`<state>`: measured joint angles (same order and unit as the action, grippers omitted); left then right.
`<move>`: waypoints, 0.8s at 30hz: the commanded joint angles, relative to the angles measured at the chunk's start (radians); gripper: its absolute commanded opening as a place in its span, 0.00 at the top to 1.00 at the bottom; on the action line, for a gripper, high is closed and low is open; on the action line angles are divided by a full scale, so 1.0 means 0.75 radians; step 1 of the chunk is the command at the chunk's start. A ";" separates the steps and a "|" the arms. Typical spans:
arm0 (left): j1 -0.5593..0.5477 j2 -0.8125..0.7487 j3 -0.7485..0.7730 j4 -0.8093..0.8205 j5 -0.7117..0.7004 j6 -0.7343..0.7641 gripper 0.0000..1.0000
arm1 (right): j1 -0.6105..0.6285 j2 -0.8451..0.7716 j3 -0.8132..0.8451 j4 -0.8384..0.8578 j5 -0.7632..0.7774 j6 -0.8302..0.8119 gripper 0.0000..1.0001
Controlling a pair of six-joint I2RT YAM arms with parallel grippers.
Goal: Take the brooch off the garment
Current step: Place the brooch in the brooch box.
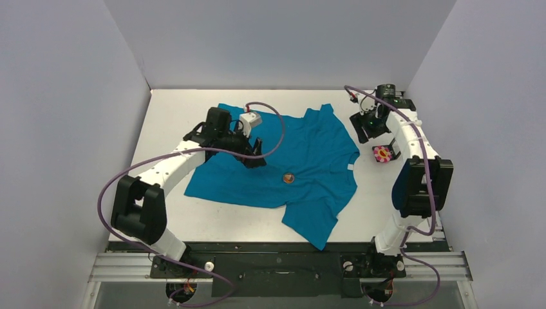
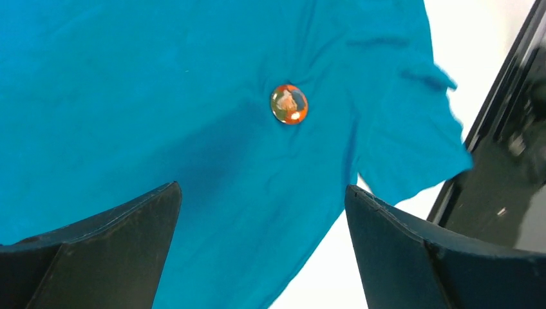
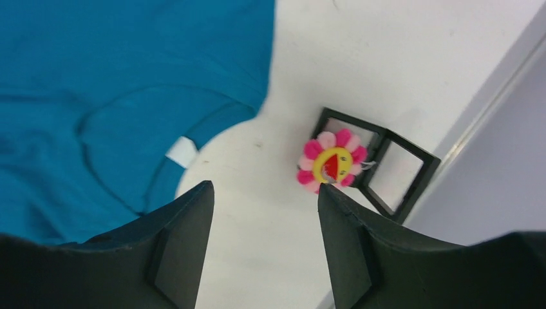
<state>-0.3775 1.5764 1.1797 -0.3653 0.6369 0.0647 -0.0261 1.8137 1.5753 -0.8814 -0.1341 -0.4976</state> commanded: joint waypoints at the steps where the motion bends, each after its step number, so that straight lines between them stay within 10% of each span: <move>1: -0.173 -0.035 -0.009 -0.029 0.034 0.569 0.10 | 0.020 -0.152 0.020 -0.089 -0.399 0.204 0.43; 10: -0.411 0.174 0.008 0.044 -0.139 0.872 0.35 | 0.129 -0.236 -0.272 0.050 -0.712 0.480 0.43; 24: -0.434 0.500 0.271 0.086 -0.169 0.622 0.46 | -0.007 -0.102 -0.311 0.055 -0.809 0.502 0.45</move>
<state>-0.6991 1.9083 1.3113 -0.3435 0.5301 0.6029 -0.0231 1.7317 1.3304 -0.8665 -0.6968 -0.1173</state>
